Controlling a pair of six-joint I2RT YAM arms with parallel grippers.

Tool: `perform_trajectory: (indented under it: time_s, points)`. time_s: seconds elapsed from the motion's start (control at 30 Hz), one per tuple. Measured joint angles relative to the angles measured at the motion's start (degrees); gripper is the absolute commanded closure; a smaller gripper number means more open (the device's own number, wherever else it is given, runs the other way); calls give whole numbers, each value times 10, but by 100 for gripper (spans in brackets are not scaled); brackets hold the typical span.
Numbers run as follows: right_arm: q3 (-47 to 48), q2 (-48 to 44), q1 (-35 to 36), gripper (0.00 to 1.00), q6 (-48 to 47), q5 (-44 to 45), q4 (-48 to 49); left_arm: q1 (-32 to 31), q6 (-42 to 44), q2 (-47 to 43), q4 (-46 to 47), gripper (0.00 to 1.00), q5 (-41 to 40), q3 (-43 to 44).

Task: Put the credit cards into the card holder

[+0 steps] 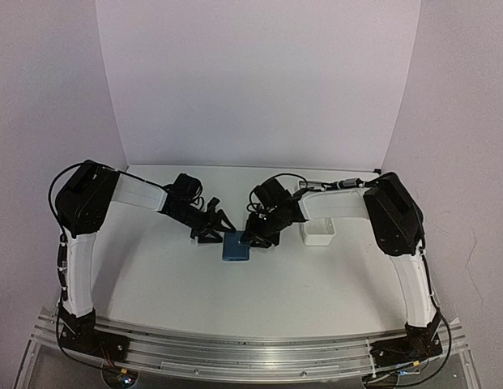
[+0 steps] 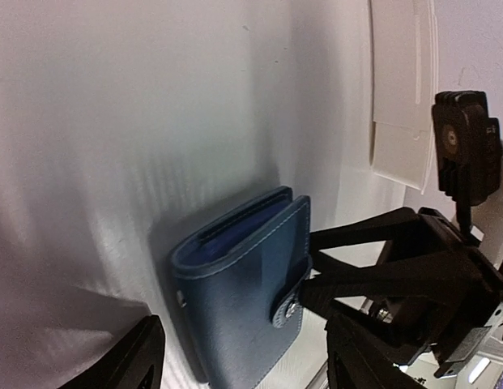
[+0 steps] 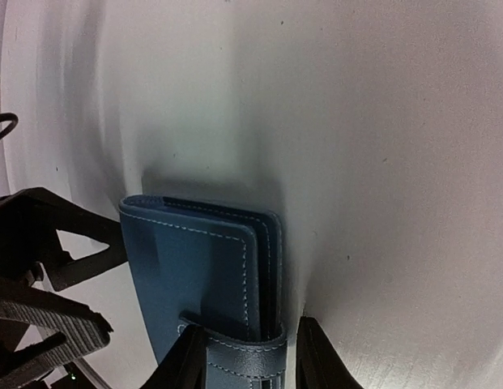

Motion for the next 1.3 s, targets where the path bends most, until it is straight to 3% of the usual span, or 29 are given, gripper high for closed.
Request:
perform_trajectory:
  time_s: [0.3,0.4,0.57,0.73,0.93,1.3]
  points:
    - [-1,13,-2,69,28,-17,42,1,-7,27,16,99,27,5]
    - [-1,14,-3,67,30,-19,45,4,-5,25,26,100,25,-3]
    - [3,14,-1,53,22,-6,50,2,-3,9,28,100,9,-15]
    - [33,13,22,49,-30,107,-2,-5,-3,-11,19,100,-17,-15]
    - [76,12,84,54,-82,211,-73,-7,-3,-13,6,100,-30,-15]
    - [127,41,109,60,-115,254,-108,-8,-3,-13,3,100,-34,-15]
